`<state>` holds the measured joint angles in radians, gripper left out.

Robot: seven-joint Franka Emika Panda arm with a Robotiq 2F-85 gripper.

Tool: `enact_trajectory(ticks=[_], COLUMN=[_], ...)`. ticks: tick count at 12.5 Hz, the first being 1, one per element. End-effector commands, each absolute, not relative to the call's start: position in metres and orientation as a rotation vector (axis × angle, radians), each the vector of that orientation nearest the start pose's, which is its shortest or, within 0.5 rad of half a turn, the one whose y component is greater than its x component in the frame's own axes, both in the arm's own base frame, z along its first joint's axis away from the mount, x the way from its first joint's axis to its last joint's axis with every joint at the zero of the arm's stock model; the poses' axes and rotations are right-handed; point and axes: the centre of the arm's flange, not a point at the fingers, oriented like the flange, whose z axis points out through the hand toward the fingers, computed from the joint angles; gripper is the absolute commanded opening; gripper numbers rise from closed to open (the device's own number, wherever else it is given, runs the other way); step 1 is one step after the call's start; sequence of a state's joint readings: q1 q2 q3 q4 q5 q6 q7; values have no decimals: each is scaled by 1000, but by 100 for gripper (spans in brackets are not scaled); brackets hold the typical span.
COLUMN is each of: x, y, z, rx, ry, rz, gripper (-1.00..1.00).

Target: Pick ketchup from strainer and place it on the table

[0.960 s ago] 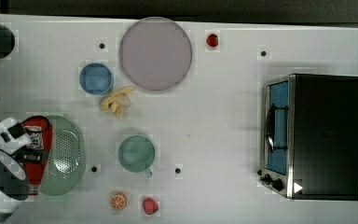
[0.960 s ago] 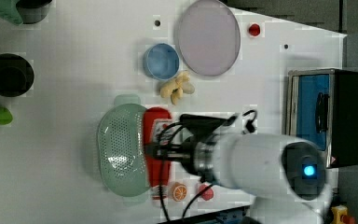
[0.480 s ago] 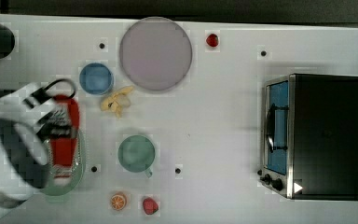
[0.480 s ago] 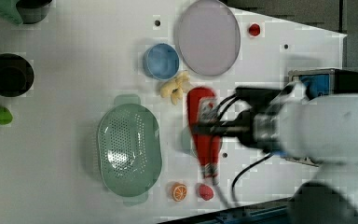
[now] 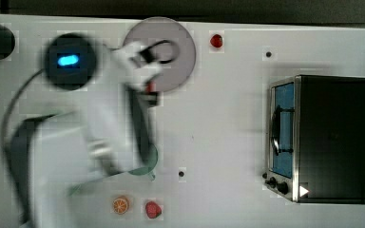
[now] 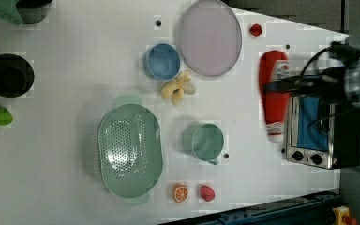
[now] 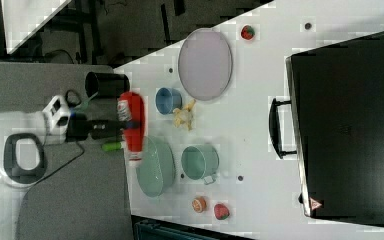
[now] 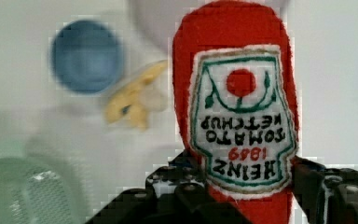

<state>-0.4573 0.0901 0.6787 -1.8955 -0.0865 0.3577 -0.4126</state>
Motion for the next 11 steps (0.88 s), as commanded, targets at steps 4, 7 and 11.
enact_trajectory(ticks=[4, 7, 11], x=[566, 552, 527], y=[-26, -51, -46], z=[422, 377, 304], rx=[-3163, -3152, -3124], ry=[306, 371, 365], rz=[125, 85, 36], gripper=[13, 13, 13])
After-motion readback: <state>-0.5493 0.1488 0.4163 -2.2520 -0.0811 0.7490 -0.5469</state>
